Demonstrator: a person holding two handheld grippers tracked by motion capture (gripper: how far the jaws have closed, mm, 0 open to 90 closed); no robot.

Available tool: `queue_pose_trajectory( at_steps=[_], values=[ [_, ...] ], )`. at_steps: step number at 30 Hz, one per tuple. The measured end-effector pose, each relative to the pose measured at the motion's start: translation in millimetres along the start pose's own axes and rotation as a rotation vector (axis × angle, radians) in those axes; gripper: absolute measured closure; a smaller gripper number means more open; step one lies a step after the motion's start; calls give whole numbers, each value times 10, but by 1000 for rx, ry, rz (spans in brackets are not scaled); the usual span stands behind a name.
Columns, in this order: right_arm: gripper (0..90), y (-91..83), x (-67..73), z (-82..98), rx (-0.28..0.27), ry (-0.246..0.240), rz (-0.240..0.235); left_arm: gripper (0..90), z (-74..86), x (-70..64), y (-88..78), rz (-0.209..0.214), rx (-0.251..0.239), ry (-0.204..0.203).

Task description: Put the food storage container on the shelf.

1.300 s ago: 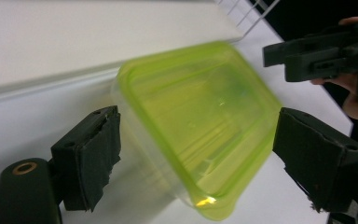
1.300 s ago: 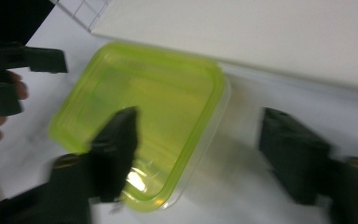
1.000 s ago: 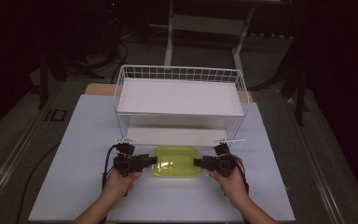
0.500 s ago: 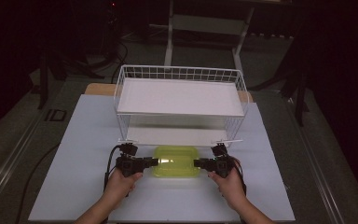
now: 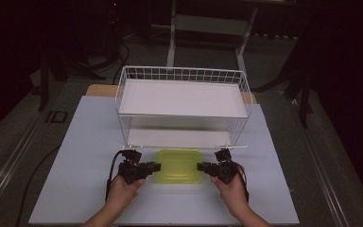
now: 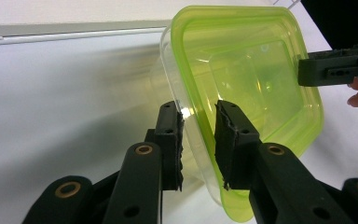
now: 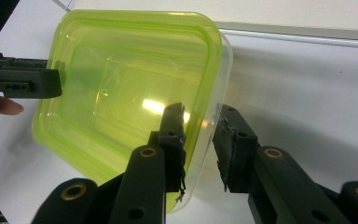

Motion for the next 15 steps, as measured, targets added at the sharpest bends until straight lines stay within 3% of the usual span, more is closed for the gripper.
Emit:
queue_pose_trajectory(
  at_steps=[3,7,9,15],
  values=[
    [744,-12,9,13,-5,0,-3,741,22,6,-11,15,-1,-19],
    [753,-31,24,31,-10,-7,-8,751,28,-28,-34,1,20,-16],
    [763,-42,39,36,-12,0,-10,765,37,-34,-45,6,22,-34],
    [787,-86,79,-9,-19,-11,7,799,37,-66,-88,15,15,-56]
  ],
)
Point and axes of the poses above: each handheld gripper's, and its own axes: y roughly forward along the jaws, z roughly out of its underside, x roughly to its left, the point moved 2 cm from there along y, roughly forward along the jaws, and after that the axes turned 15 degrees about -y, right-handed, at the moved point
